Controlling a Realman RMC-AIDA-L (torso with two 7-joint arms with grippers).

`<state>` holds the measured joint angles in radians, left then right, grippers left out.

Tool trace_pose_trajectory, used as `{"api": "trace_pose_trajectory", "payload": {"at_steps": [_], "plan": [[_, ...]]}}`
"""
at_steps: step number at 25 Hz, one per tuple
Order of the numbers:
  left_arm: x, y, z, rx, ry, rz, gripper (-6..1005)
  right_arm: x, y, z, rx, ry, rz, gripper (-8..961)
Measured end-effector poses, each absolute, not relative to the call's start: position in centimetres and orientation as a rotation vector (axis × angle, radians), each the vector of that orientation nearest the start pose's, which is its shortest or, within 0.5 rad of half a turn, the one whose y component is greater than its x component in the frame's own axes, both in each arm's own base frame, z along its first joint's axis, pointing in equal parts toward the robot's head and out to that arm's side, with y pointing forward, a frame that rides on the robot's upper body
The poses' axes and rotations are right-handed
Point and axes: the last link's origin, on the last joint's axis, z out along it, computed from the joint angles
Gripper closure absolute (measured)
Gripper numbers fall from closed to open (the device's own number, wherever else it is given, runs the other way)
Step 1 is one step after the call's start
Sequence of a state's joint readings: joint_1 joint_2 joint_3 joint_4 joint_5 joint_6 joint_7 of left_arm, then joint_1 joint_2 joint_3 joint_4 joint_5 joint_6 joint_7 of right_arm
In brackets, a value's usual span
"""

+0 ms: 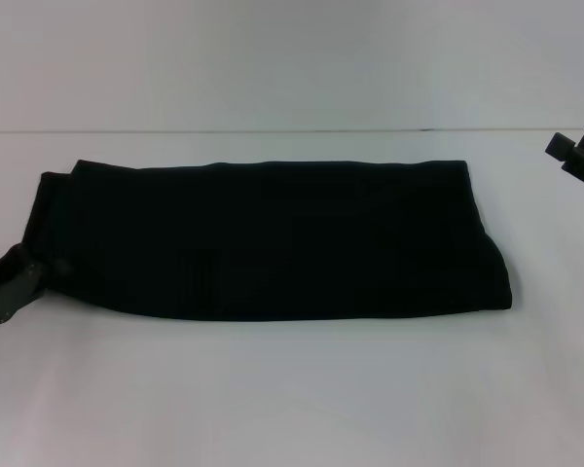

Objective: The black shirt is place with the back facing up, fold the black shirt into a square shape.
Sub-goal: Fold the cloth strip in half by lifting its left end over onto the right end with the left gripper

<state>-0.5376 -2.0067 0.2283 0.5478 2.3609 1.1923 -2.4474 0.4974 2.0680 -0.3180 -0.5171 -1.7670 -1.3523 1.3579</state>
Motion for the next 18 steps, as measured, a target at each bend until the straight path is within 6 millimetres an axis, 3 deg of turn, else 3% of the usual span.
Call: {"api": "trace_pose_trajectory", "payload": {"at_steps": [7, 14, 18], "plan": [[-36.8, 34.7, 4.6, 2.057, 2.781, 1.025, 931, 31.4, 35.3, 5.5, -2.003, 0.897, 1.001, 205], [-38.3, 34.5, 6.3, 1.982, 2.91, 1.107, 932, 31.3, 35.5, 5.5, -2.0, 0.898, 1.001, 205], [-37.9, 34.4, 6.2, 2.027, 2.865, 1.096, 932, 31.2, 35.6, 5.5, -2.0, 0.895, 1.004, 205]]}}
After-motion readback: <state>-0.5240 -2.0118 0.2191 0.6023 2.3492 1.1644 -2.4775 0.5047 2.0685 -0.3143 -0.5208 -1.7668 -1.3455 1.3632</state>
